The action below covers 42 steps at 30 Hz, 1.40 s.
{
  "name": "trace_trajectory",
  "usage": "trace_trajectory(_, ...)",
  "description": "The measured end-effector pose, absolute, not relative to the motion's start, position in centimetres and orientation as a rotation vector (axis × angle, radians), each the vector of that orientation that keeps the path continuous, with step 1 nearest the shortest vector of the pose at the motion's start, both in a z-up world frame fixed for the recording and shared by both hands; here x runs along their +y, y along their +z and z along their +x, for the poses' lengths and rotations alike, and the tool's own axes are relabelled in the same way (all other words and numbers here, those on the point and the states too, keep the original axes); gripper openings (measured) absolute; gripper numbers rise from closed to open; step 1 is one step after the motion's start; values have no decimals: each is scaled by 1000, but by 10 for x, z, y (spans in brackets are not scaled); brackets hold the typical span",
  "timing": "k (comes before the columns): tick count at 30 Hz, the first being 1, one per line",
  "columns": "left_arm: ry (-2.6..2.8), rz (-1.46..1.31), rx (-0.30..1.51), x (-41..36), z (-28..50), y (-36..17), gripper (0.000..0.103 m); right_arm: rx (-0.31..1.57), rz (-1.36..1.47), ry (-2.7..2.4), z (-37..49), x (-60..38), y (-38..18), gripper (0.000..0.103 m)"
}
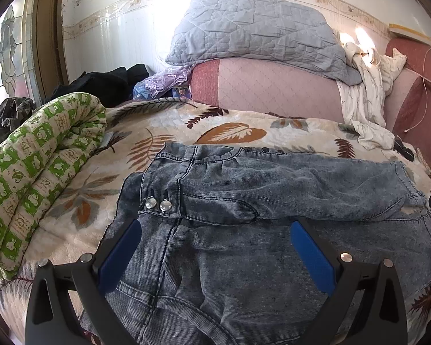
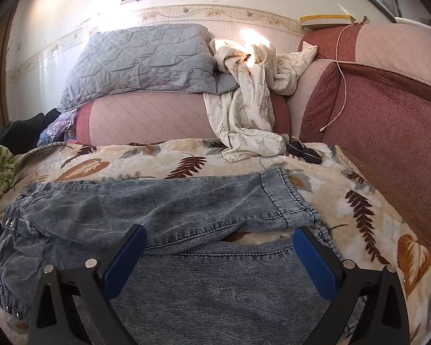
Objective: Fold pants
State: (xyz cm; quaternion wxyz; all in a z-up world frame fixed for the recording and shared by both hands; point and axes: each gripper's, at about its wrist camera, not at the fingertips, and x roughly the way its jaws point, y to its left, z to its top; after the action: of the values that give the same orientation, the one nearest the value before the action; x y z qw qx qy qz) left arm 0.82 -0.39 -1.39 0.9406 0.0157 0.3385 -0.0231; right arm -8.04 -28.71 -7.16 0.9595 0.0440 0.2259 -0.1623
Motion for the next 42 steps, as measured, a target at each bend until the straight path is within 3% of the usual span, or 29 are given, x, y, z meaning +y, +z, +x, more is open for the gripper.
trace_trajectory(9, -71, -45, 787, 23, 53, -6, 103, 505, 151, -316, -67, -349, -58, 103)
trace_trajectory(18, 13, 8, 879, 43, 162, -4, 103, 656, 200, -292, 34, -443, -52, 103)
trace_trajectory(27, -36, 8, 1071, 52, 239, -31, 103, 877, 276, -357, 126, -505, -103, 102)
trace_trajectory(30, -58, -40, 1129, 57, 254, -41, 102, 919, 290, -357, 139, -512, -116, 95)
trace_trajectory(33, -95, -115, 1174, 65, 264, -51, 88, 956, 259, -402, 151, -513, -123, 89)
trace_trajectory(36, -133, -157, 1218, 66, 267, -60, 70, 986, 265, -375, 158, -513, -129, 77)
trace_trajectory(38, -142, -158, 1234, 66, 269, -64, 65, 990, 289, -353, 159, -513, -131, 65)
trace_trajectory(40, -152, -164, 1245, 66, 271, -68, 51, 980, 294, -350, 162, -512, -132, 64)
trace_trajectory(42, -163, -193, 1250, 68, 272, -70, 46, 972, 289, -348, 161, -510, -132, 60)
